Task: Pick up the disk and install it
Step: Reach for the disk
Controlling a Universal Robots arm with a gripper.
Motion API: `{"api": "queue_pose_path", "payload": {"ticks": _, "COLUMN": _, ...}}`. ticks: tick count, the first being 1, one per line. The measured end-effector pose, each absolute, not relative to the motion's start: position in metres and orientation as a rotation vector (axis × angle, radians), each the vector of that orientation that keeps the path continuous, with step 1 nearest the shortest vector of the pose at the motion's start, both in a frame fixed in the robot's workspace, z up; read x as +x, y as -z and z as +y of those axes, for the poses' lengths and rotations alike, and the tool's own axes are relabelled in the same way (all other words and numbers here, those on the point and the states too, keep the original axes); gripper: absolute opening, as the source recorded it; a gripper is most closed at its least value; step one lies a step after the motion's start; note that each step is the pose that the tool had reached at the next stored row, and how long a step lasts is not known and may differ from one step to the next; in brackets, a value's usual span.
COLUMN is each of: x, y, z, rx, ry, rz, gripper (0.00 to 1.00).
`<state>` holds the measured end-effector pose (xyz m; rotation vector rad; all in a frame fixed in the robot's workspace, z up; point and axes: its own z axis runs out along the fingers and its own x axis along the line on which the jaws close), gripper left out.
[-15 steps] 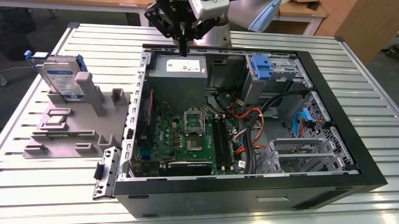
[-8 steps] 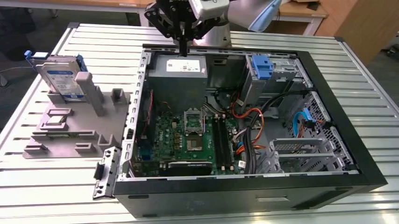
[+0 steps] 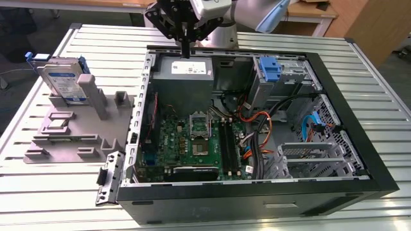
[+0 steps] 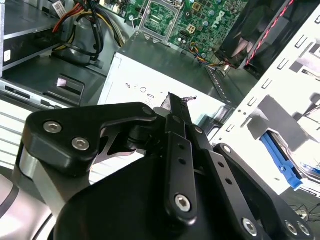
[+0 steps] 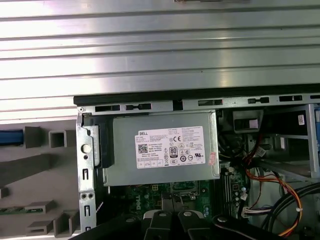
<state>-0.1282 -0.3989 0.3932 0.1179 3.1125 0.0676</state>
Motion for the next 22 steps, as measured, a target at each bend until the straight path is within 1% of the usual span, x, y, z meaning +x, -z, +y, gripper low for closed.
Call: {"api": "queue_pose_path", "payload": {"ticks": 22, "x": -0.144, "y": -0.393, "z": -0.399, "rx": 0.118, "ry": -0.067, "rz": 3.112, "gripper": 0.10}}
